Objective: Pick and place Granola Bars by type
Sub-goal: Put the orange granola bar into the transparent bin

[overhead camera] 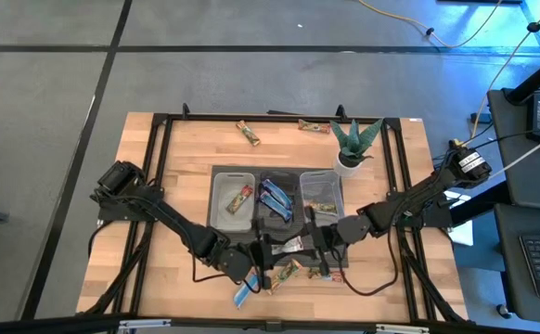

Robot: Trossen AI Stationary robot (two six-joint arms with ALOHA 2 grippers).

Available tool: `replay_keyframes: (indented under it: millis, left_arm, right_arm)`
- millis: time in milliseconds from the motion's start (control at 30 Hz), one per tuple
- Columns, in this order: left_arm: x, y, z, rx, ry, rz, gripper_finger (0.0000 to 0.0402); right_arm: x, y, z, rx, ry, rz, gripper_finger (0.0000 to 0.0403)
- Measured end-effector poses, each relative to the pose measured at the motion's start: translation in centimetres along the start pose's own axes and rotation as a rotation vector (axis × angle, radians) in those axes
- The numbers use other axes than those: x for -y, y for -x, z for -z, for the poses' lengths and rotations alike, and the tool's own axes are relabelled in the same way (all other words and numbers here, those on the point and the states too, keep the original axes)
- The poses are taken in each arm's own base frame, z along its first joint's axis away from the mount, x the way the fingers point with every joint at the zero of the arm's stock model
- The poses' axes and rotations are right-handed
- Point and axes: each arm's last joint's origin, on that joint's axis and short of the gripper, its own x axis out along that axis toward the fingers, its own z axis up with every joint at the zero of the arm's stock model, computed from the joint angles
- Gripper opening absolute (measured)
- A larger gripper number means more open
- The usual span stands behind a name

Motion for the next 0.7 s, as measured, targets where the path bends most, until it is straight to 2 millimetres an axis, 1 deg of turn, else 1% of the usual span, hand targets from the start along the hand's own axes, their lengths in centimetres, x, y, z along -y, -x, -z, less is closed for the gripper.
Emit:
replay_keyframes:
  millis: [333, 700]
  left_arm:
    - [0.0, 0.0, 0.2, -0.019, 0.129, 0.019, 0.0143]
    - [-0.2, 0.1, 1.5, -0.123, 0.120, -0.022, 0.0185]
  right_arm:
    - [0.0, 0.0, 0.1, -0.007, 0.002, 0.026, 0.0139]
    - [0.1, 0.0, 0.0, -0.007, 0.009, 0.036, 0.0139]
